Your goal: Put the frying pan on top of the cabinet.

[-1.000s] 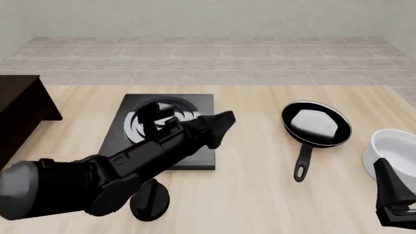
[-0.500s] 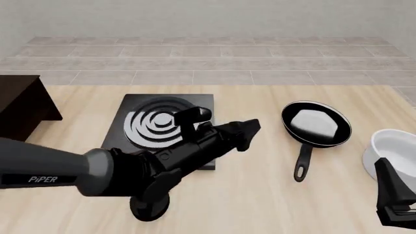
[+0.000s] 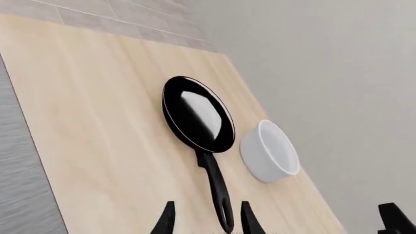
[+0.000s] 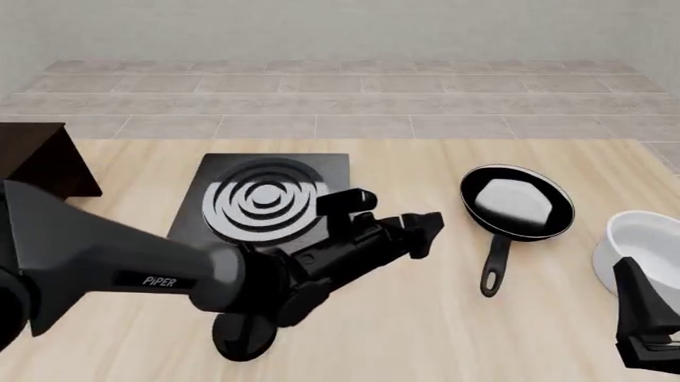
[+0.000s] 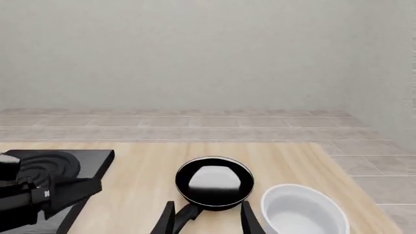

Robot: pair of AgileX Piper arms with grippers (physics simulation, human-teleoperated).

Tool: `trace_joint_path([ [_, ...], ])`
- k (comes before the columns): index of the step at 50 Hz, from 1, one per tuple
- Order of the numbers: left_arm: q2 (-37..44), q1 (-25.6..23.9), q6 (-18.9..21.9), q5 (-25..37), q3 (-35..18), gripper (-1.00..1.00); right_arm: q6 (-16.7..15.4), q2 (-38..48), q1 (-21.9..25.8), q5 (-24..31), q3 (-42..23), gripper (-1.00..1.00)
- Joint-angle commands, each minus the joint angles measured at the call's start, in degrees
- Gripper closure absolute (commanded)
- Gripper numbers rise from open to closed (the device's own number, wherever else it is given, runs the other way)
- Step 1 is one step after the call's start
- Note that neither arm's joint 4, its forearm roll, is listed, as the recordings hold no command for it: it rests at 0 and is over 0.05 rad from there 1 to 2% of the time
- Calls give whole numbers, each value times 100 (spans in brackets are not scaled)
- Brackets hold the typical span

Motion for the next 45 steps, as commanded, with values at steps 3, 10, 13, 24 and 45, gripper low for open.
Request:
trace_joint_path([
  [3,368,-137,29,142,-343,-100,-1,0,-15,-5,0,-100],
  [10,584,-204,7,182,-525,-100,-4,0,-15,-8,-1,-100],
  [13,640,-262,0,194,-582,-100,-1,0,-19,-10,-1,-100],
  [24,869,-332,-16,256,-817,-100,50,0,-31,-15,0,-100],
  [45,1301,-442,-113,343,-1313,-100,104,1,-56,6,0,-100],
])
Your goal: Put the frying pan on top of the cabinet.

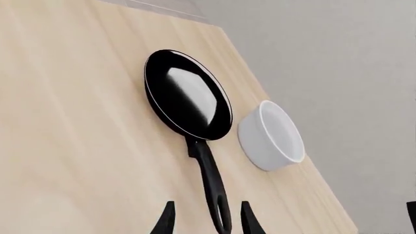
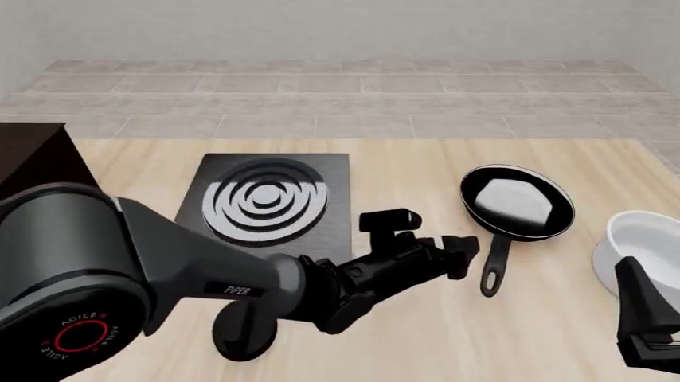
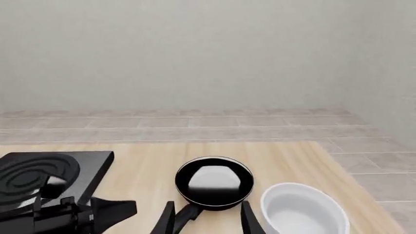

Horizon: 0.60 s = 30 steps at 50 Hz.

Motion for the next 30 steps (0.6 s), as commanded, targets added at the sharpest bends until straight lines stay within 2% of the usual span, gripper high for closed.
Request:
trace_joint_path([
  [1,266,-40,-62,34,-265,-100,29,1,-17,6,0,-100],
  [30,757,-195,-248,162,-755,-100,83,2,-59,-2,-2,-100],
])
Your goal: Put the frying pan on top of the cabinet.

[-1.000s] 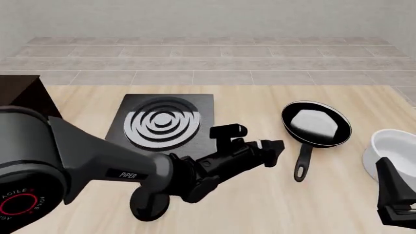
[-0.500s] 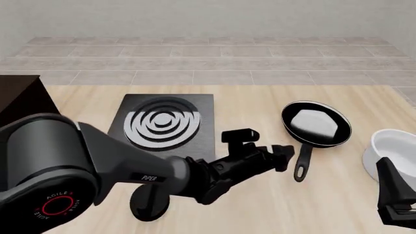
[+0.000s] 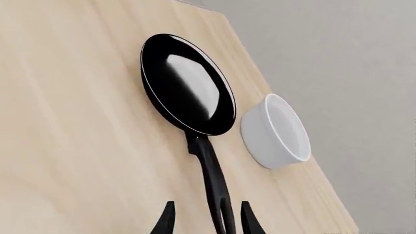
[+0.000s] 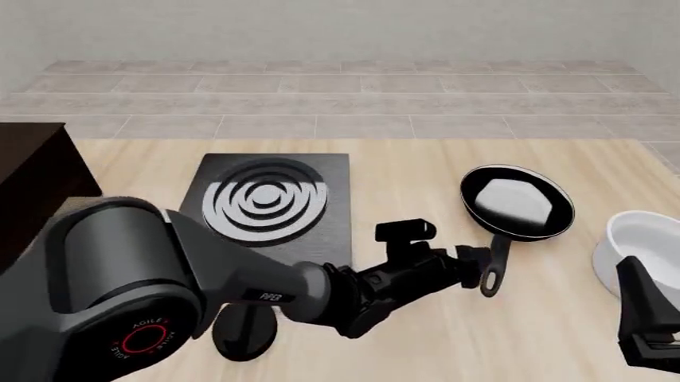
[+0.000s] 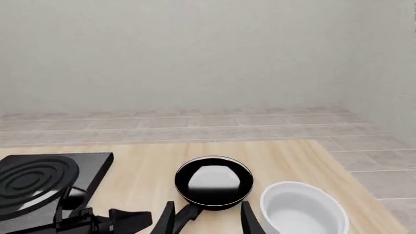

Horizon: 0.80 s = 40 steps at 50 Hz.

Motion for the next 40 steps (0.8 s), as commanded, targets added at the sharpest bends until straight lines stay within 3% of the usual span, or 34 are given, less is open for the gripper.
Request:
trace_joint_path([
  [1,161,-82,-39,35,-178,-100,11,1,-10,-3,-1,-100],
  [40,602,-186,-118,253,-791,-100,19,-1,-27,37,2,-100],
])
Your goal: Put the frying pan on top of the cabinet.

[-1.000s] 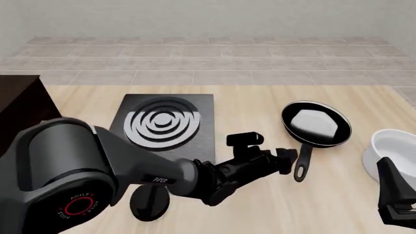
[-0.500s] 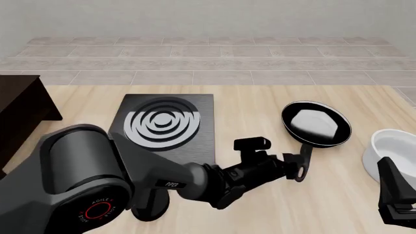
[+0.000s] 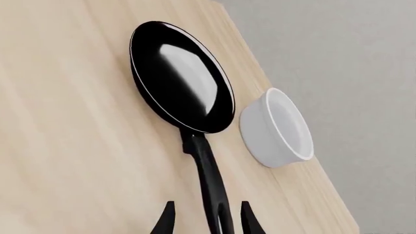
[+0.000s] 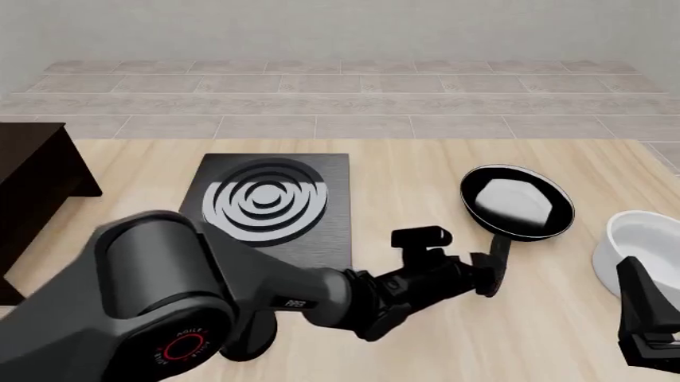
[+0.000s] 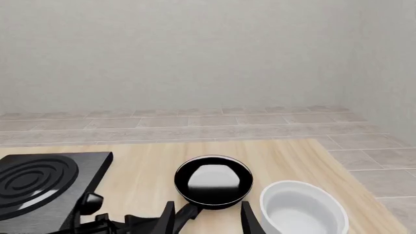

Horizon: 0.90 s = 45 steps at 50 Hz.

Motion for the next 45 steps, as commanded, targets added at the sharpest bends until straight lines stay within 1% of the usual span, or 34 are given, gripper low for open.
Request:
trace_joint_path([
  [1,155,-52,-23,81,-227,-100,38,0,-25,13,1,-100],
  [4,228,-56,-25,110,-319,-100,49,0,-38,20,1,-100],
  [40,606,-126,-104,208,-726,-100,71,1,-61,29,1,-100],
  [45,582,-152,-120,191,-710,-100,50,0,-60,23,1,-100],
])
